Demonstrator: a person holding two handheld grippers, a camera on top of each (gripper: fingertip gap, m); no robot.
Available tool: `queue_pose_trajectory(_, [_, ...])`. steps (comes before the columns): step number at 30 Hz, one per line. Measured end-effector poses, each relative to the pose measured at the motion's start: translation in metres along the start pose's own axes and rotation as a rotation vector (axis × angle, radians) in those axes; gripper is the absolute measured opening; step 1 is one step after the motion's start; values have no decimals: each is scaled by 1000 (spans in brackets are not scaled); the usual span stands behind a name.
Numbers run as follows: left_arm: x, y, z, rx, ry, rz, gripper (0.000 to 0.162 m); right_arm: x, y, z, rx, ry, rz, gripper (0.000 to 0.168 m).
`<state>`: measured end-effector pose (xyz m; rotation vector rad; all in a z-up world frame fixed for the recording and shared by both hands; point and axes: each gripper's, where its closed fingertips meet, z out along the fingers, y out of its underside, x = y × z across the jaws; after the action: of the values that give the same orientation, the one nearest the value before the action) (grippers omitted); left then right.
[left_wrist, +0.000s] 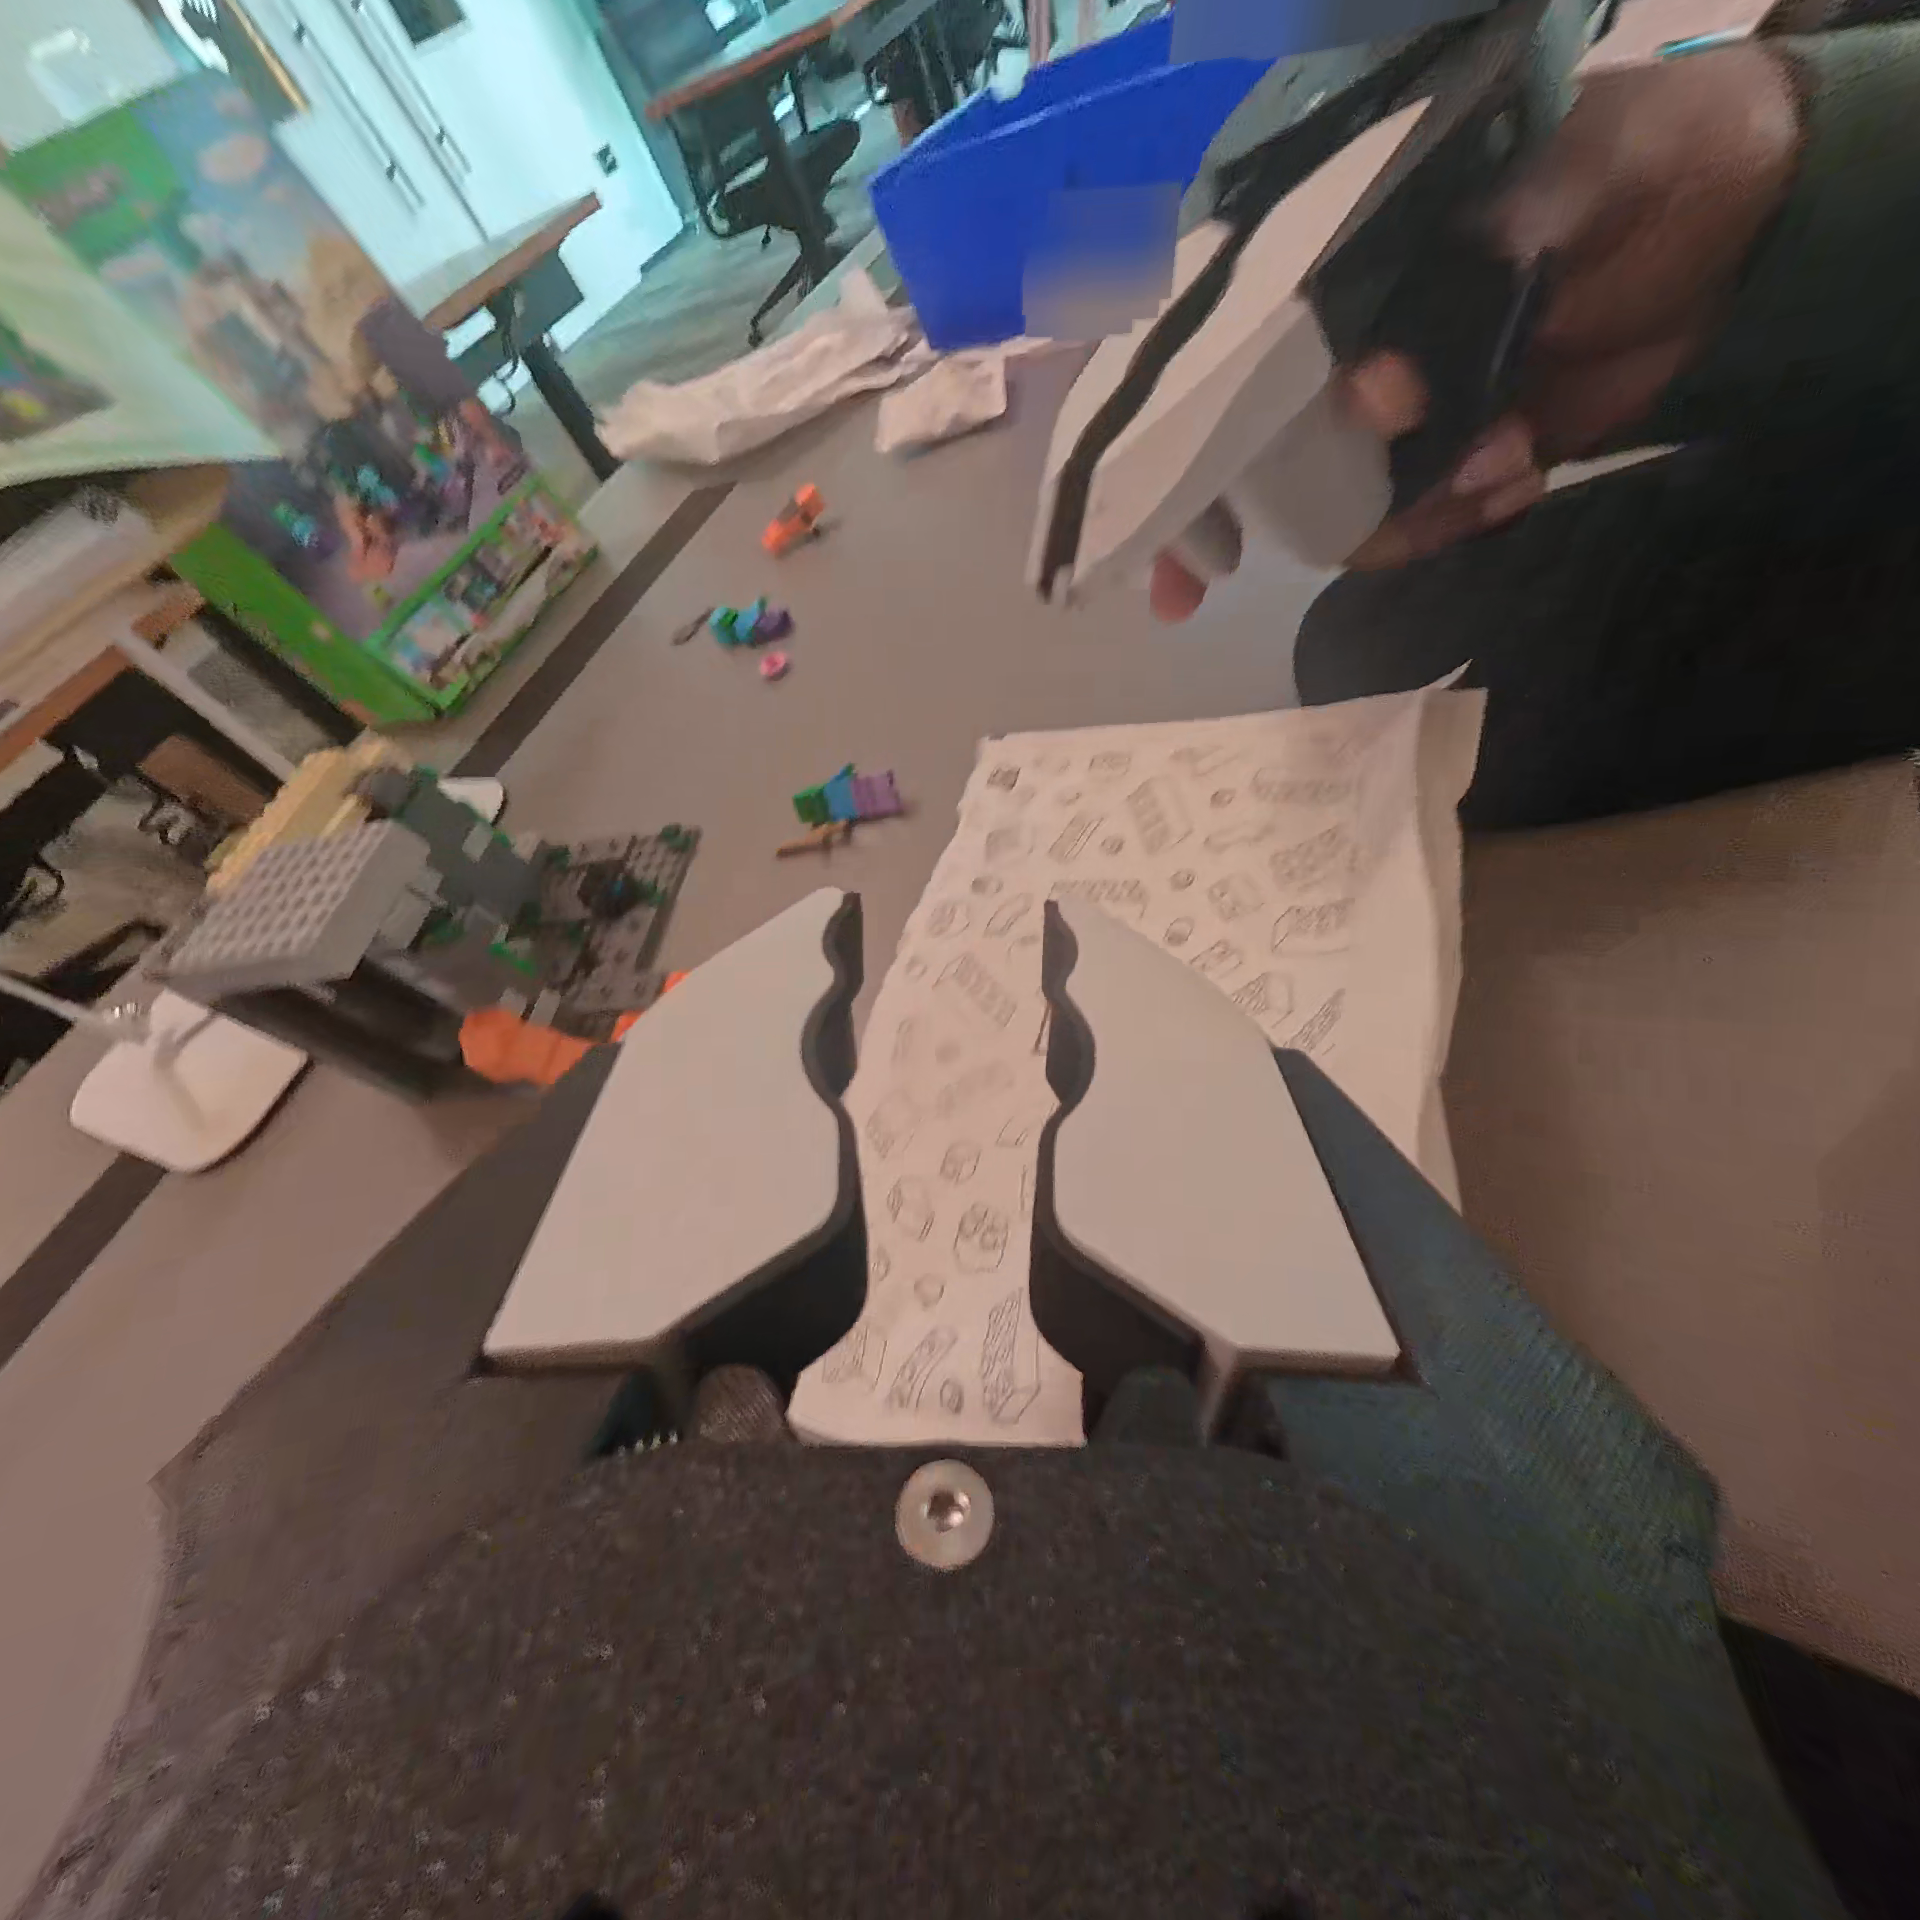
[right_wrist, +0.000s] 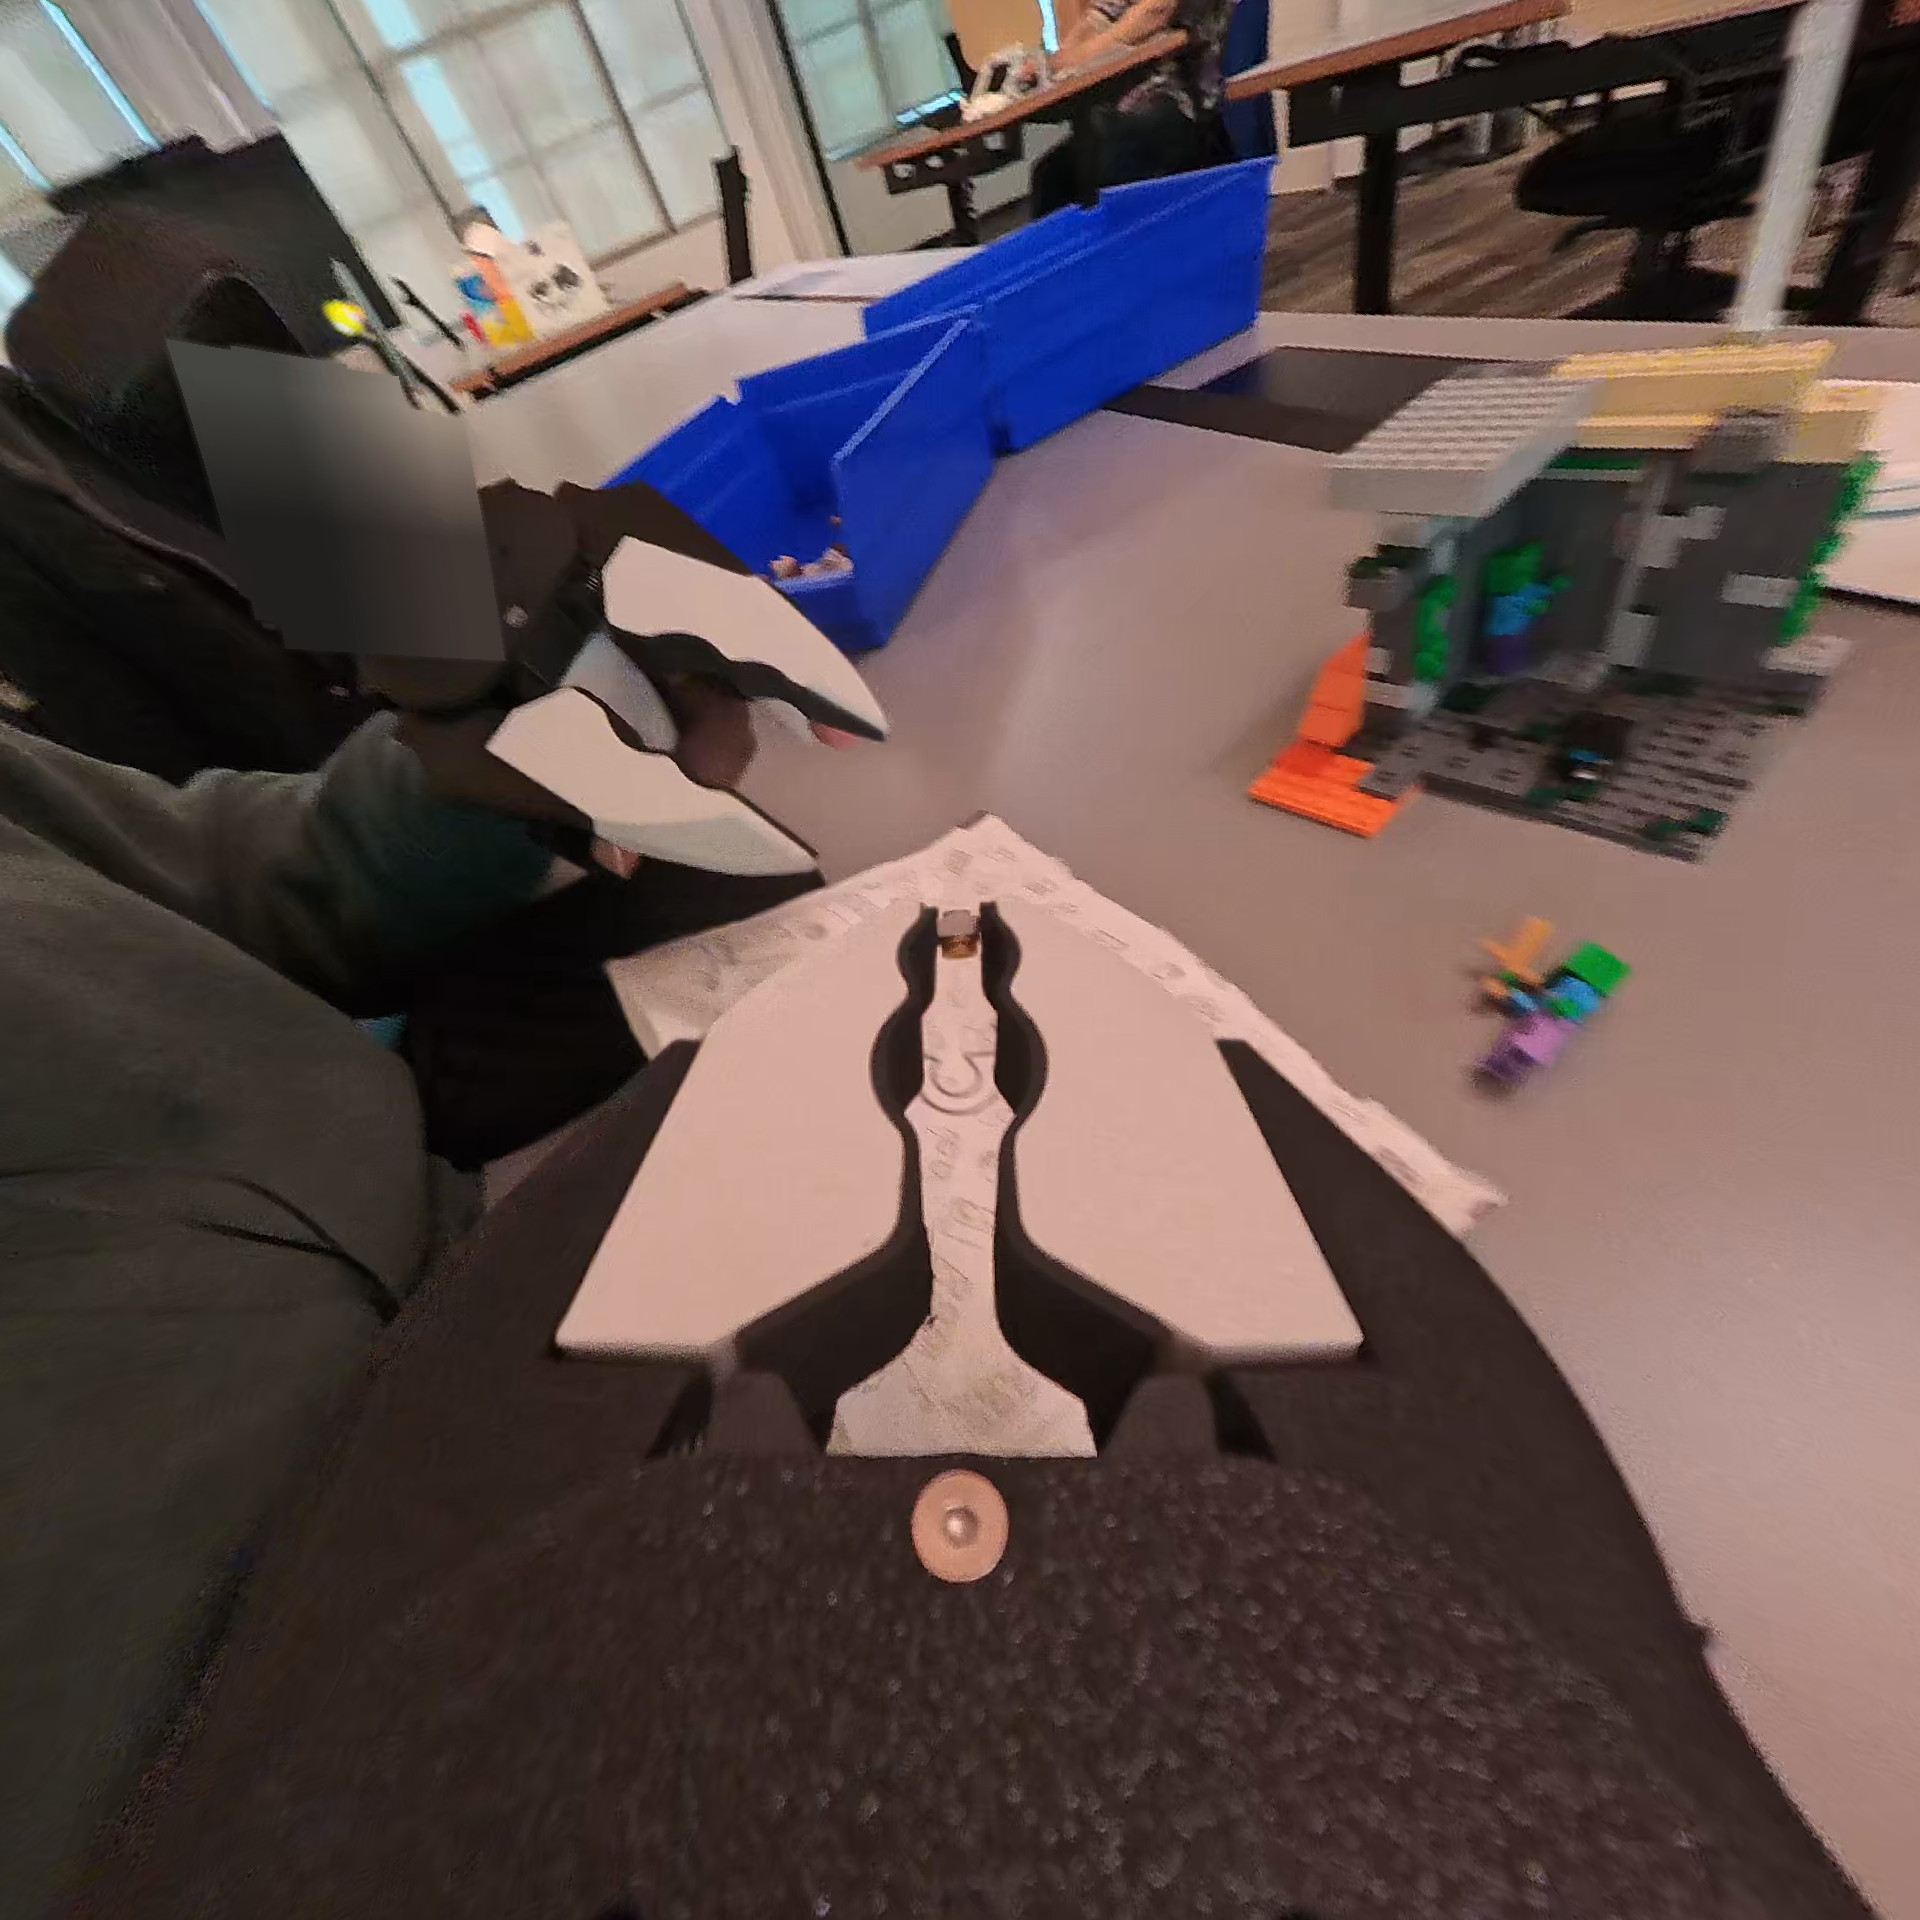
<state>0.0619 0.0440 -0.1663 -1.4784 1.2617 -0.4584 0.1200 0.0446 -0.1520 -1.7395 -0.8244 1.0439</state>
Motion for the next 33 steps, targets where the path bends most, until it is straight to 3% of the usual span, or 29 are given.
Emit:
queue_pose_trajectory(15, [23,-23,7,97,-27,133,17,-40,6,37,31,-259,235,8])
queue_pose_trajectory(23, [26,-23,6,103,-58,215,9,-40,6,35,22,-245,180,9])
queue_pose_trajectory(26, [23,-23,2,102,-61,205,8,-37,0,29,41,-224,122,20])
queue_pose_trajectory(33, [-51,7,-48,-9,-285,120,8,3,-12,-10,92,-54,31,31])
